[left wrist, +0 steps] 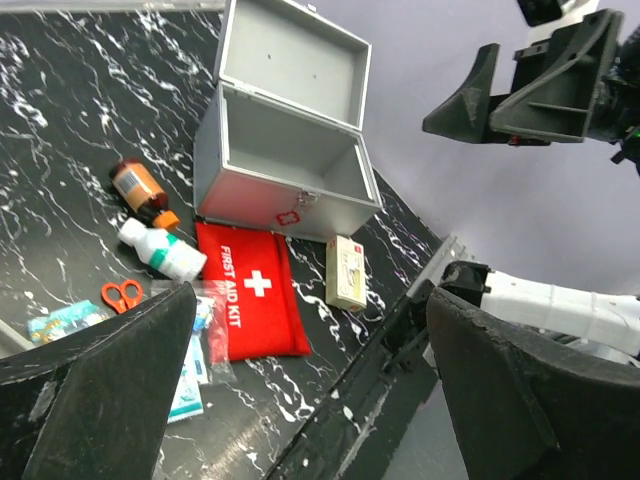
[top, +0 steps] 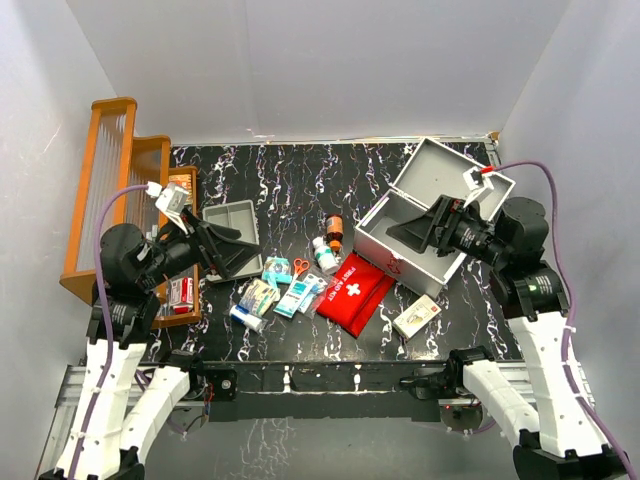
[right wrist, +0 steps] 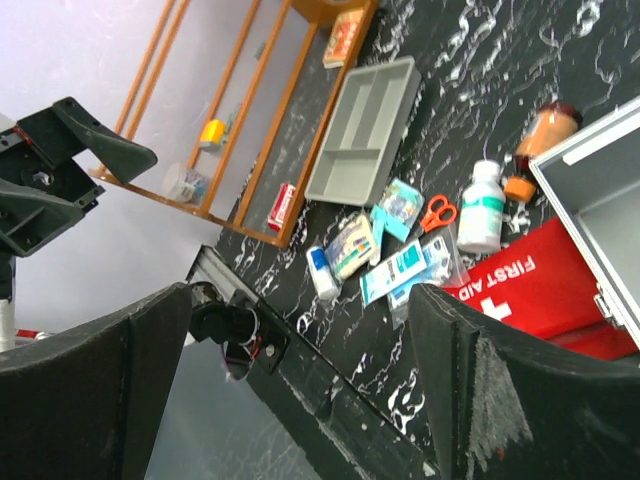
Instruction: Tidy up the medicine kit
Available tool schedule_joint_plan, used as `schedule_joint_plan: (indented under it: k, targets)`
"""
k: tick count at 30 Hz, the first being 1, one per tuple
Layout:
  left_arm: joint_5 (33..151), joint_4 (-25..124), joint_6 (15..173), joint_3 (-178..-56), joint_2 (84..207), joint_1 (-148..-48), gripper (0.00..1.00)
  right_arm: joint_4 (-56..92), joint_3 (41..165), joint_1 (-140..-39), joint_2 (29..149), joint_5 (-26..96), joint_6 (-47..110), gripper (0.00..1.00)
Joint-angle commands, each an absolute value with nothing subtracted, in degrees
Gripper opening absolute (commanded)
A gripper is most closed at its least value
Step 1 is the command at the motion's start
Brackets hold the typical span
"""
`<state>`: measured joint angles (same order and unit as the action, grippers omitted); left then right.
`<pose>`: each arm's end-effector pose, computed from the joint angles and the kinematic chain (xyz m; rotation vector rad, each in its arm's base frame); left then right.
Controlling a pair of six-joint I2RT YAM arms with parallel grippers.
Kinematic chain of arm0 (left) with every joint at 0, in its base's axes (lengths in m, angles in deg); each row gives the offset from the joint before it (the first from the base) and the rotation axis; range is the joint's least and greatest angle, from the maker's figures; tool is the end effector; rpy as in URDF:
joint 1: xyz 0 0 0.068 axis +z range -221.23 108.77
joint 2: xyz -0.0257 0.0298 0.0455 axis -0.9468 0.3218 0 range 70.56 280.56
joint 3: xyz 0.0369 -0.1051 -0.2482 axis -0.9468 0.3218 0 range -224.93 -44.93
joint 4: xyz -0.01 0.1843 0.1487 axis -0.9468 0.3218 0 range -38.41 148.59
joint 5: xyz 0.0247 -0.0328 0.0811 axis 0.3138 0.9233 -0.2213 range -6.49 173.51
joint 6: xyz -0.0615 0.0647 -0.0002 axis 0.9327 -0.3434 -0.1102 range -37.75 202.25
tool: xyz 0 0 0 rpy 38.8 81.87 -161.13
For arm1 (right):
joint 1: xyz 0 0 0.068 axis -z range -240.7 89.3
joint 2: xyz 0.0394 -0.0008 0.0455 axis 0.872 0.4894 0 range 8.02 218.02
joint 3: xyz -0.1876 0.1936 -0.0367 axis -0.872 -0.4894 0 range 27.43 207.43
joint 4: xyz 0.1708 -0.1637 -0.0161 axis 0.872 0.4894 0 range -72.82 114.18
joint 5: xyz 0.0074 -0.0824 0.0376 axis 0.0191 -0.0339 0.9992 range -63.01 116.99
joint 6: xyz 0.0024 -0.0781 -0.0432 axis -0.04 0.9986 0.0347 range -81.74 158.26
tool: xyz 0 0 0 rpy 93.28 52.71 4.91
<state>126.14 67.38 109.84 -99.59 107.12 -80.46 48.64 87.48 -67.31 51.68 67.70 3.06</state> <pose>0.1199 -0.0741 0.4006 0.3676 1.6016 -1.0642 0.1453 0.0692 0.3797 -0.0532 1.9259 1.1491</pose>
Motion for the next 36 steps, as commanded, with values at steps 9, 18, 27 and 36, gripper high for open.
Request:
schedule_joint_plan:
  k: [9, 18, 27, 36]
  targets:
    - [128.7, 61.6, 116.7, -96.7, 117.3, -82.2, 0.94, 50.9, 75.9, -67.0, 51.0, 65.0, 3.4, 0.64]
    - [112.0, 50.5, 117.9, -89.4, 123.9, -102.0, 0.79, 51.0, 66.3, -67.1, 47.3, 56.6, 3.0, 0.54]
    - [84.4, 53.1, 108.0, -97.2, 139.2, -124.7, 0.72, 45.1, 62.3, -67.1, 45.7, 57.9, 1.3, 0.54]
    - [63.8, 59.1, 106.9, -108.3, 159.9, -135.2, 0.71, 48.1, 60.5, -67.1, 42.0, 43.7, -5.5, 0.46]
